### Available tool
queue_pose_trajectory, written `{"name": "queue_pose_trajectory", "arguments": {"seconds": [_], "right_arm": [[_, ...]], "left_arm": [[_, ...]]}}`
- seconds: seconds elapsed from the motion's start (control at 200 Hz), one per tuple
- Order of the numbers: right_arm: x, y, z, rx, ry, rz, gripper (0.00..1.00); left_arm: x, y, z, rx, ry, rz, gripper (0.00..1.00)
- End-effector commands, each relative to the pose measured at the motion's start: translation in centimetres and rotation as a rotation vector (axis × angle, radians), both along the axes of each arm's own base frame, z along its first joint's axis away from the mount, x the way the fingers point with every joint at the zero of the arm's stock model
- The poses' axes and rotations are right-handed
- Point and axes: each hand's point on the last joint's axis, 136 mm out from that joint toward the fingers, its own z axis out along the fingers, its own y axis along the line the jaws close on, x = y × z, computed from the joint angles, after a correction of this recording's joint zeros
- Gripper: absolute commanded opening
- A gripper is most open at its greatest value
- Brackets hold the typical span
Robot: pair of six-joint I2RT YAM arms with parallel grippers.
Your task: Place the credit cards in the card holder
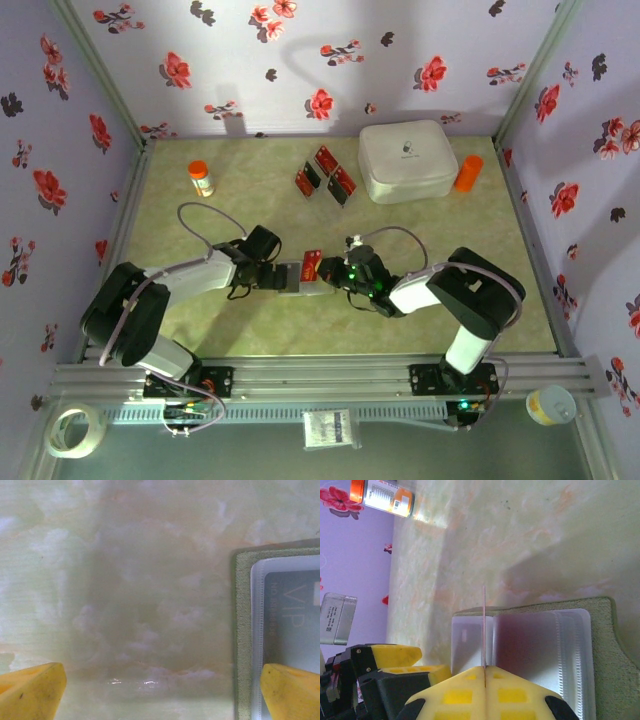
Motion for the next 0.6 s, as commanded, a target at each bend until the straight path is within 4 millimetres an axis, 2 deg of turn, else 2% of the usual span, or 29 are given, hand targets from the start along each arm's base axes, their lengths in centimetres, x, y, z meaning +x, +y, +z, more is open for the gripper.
{"name": "queue_pose_trajectory", "arguments": {"seconds": [0.0,0.255,0.595], "right_arm": [[0.35,-0.27,-0.43,-0.006,-0.035,-0.005,0.00],[0.01,-0.10,-1.04,0.005,-0.022,0.011,0.00],[-0.42,0.52,-0.58,0.039,-0.031,0.043,0.00]], "left_arm": [[-0.62,0.35,-0.89,0.011,0.025,0.008,1.00],[-0.72,0.37,-1.08,0.012,0.030,0.008,1.00],[-0.63,0.30,-1.19,0.013,0.032,0.007,1.00]]}}
